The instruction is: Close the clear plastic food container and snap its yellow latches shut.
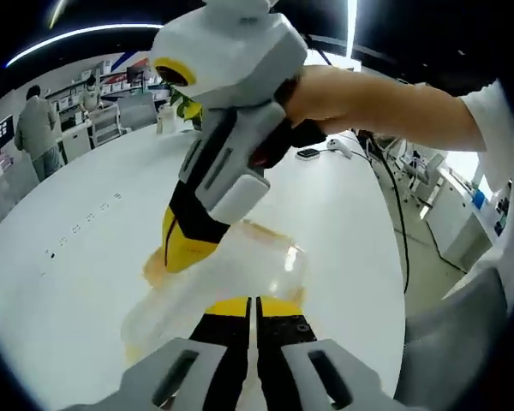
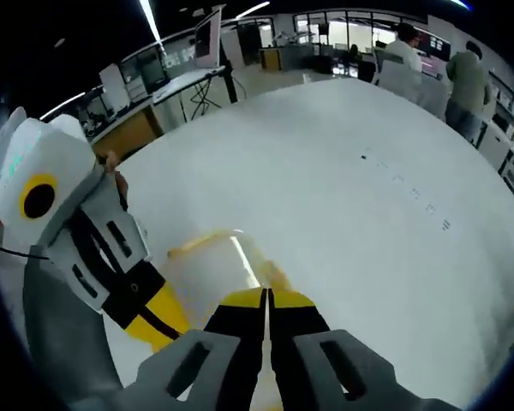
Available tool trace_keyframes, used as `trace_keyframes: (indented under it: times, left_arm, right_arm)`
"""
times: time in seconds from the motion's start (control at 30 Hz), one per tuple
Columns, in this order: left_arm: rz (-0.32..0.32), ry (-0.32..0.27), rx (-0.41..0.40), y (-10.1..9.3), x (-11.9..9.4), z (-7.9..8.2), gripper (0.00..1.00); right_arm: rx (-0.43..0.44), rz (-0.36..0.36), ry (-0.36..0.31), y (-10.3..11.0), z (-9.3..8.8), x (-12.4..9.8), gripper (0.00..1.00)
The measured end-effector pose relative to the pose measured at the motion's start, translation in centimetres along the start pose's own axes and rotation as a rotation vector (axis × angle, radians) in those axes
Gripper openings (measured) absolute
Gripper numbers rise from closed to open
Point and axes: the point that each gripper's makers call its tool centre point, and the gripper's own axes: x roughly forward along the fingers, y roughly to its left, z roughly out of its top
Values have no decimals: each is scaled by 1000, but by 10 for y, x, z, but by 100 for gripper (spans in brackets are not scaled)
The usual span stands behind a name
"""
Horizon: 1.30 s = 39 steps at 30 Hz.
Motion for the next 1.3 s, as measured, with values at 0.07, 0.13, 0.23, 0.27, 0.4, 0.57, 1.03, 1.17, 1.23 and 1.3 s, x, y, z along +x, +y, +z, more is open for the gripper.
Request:
trace_keyframes:
  times: [0.07, 0.13, 0.23, 0.27, 0.4, 0.57, 1.03, 1.17, 1.23, 1.3]
  left_arm:
    - [0, 10, 15, -1, 0, -2, 0]
    - [-3, 13, 17, -3, -1, -5, 0]
    - [-19, -2, 40, -6, -2, -7, 0]
    - [-23, -1, 34, -7, -3, -8, 0]
    - [-47, -8, 116, -15, -2, -9, 9]
    - [-25, -1, 167, -18, -2, -8, 11]
    - [-28, 85, 477, -20, 2, -12, 25]
    - [-38, 111, 528, -20, 2, -11, 25]
    - [-46, 123, 532, -20, 2, -11, 26]
    - [-59, 134, 537, -20, 1, -12, 27]
  right_arm:
    - [0, -1, 0, -3, 1, 1, 0]
    - [9, -5, -3, -6, 2, 2, 0]
    - [25, -26, -6, -15, 4, 4, 0]
    - [28, -22, -5, -16, 5, 6, 0]
    - [46, -41, 17, -25, 3, 13, 0]
    - [83, -28, 49, -27, 0, 22, 0]
    - [-125, 154, 128, 7, -11, -3, 34]
    - [-226, 178, 235, 9, -28, -5, 39]
    - [-212, 186, 229, 11, -25, -4, 37]
    - [-216, 195, 255, 11, -25, -3, 37]
